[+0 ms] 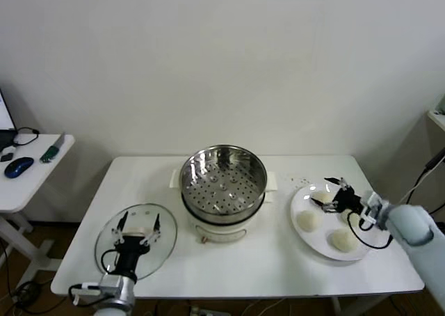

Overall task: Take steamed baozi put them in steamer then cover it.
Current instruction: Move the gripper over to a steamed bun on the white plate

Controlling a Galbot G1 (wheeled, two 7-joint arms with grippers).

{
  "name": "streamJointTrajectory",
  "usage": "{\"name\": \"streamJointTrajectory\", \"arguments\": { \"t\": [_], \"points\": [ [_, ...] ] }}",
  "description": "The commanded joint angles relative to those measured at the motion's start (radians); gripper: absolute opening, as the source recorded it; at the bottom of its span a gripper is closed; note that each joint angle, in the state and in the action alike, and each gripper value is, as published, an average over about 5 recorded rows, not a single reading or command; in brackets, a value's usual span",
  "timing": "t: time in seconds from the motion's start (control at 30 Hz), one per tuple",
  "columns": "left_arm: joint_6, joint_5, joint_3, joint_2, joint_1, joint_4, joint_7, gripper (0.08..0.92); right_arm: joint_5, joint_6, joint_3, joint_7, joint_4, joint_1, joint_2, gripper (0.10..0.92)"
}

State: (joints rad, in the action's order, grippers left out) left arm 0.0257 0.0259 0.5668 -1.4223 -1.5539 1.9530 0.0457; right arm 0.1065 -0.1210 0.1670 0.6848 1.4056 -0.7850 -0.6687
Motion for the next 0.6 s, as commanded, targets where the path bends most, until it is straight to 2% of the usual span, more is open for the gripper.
{"name": "streamJointTrajectory", "arguments": {
  "t": [0.03,0.23,0.6],
  "points": [
    [-0.057,0.077,0.012,0.022,-0.003,0.029,0.032,0.823,-0.121,0.010,-0.858,0.411,-0.303,0.817,0.151,0.823],
    [-0.049,0.083,0.018,0.024,-0.007,0.009,0.042,0.823,-0.189,0.065,-1.111,0.450,-0.451,0.996,0.019,0.823],
    [-0.055,0.078,0.025,0.023,0.007,-0.005,0.051,0.823,-0.248,0.115,-1.110,0.427,-0.675,0.952,-0.207,0.823]
  ]
}}
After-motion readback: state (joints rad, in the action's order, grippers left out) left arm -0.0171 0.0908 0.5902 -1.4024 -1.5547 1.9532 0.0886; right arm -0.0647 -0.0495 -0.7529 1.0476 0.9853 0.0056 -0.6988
